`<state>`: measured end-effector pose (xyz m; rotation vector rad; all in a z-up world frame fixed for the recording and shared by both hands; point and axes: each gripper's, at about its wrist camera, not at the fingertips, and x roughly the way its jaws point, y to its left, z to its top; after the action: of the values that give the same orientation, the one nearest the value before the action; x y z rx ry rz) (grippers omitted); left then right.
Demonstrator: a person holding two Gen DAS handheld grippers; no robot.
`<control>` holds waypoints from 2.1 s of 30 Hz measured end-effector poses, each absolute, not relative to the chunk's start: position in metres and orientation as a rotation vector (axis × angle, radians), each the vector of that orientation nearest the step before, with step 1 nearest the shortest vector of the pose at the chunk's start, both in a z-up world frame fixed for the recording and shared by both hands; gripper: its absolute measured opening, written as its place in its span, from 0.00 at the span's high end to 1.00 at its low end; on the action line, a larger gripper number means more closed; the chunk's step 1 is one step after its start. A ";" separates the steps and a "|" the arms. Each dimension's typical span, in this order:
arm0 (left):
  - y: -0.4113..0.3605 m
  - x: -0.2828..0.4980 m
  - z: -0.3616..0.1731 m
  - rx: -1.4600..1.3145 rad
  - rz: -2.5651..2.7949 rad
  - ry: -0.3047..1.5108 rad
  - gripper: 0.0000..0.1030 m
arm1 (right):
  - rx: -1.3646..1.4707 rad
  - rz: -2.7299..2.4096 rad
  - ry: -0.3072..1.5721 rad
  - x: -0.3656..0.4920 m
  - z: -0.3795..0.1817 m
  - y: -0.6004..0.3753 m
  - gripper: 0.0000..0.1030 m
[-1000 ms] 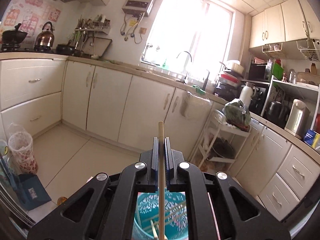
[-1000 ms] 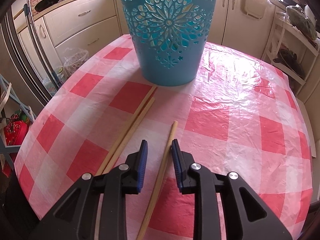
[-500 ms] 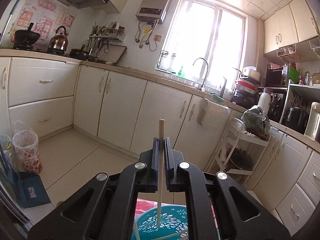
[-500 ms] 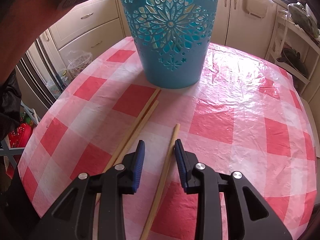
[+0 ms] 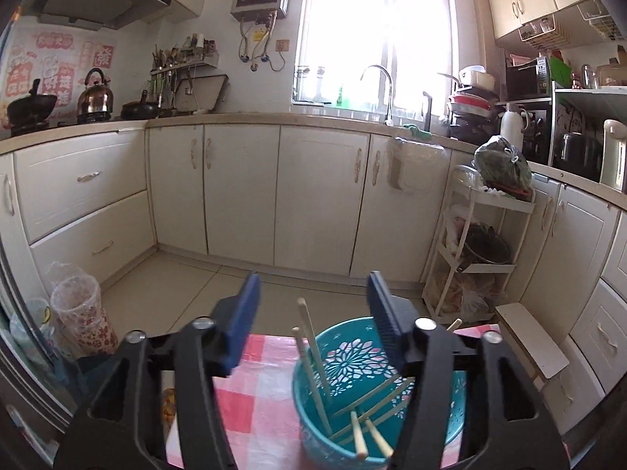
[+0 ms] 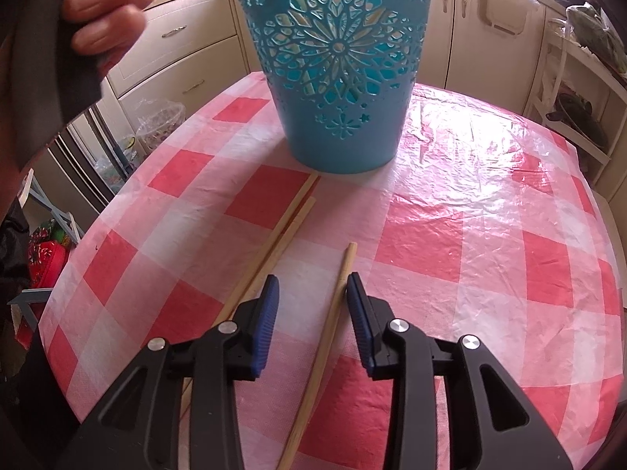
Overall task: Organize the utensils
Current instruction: 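Lift the stick over the blue basket and open the left gripper, then close the right gripper on a wooden stick while the left gripper withdraws, then lift the stick over the blue basket and open the right gripper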
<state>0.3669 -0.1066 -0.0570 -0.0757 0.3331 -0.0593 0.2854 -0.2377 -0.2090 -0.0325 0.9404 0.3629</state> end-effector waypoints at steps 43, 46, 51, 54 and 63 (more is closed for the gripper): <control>-0.048 0.307 -0.214 -0.102 -0.028 0.825 0.08 | 0.156 0.384 0.905 0.268 -0.173 -0.269 0.95; -0.048 0.308 -0.214 -0.103 -0.027 0.830 0.08 | 0.244 0.433 0.842 0.266 -0.153 -0.277 0.95; -0.048 0.308 -0.214 -0.099 -0.029 0.832 0.07 | 0.372 0.513 0.662 0.267 -0.103 -0.288 0.95; -0.049 0.308 -0.215 -0.095 -0.030 0.834 0.07 | 0.399 0.520 0.523 0.286 -0.065 -0.282 0.95; -0.047 0.308 -0.215 -0.115 -0.037 0.832 0.07 | 0.449 0.385 0.162 0.342 0.006 -0.268 0.95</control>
<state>0.3084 -0.0473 -0.2154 -0.1153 0.8322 -0.0368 0.3420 -0.2680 0.0064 0.4486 0.1620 0.3854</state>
